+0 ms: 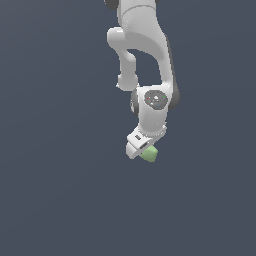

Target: Pick up the object and move it to a goal position.

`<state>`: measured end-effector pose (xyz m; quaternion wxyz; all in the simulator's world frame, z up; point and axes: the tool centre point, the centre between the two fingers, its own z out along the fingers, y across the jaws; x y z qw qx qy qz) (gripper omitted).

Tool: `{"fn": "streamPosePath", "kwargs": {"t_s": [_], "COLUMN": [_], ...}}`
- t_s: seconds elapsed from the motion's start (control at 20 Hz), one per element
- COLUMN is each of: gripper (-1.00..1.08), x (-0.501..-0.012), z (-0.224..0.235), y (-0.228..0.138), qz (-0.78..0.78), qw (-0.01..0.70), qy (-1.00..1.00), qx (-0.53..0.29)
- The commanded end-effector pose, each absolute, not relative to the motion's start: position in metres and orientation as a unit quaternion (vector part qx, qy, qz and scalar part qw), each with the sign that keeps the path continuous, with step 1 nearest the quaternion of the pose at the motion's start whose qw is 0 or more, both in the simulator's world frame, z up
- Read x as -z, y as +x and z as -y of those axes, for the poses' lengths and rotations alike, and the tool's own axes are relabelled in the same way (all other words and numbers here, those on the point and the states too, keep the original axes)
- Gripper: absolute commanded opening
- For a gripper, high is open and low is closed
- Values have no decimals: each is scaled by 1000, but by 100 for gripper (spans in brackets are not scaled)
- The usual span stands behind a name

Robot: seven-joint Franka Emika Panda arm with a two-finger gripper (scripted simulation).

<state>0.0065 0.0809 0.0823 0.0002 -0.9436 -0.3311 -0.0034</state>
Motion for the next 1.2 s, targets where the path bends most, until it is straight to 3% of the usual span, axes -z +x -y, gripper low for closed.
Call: {"fn": "streamPosePath", "kwargs": {"t_s": [0.0,1.15], "gripper": [-100,-100], "x": [-87,-210], "z": [-80,-62], "y": [10,79], "qz": [336,470], "qw": [0,8], "qy": [-942,-870], "qx": [9,152]}}
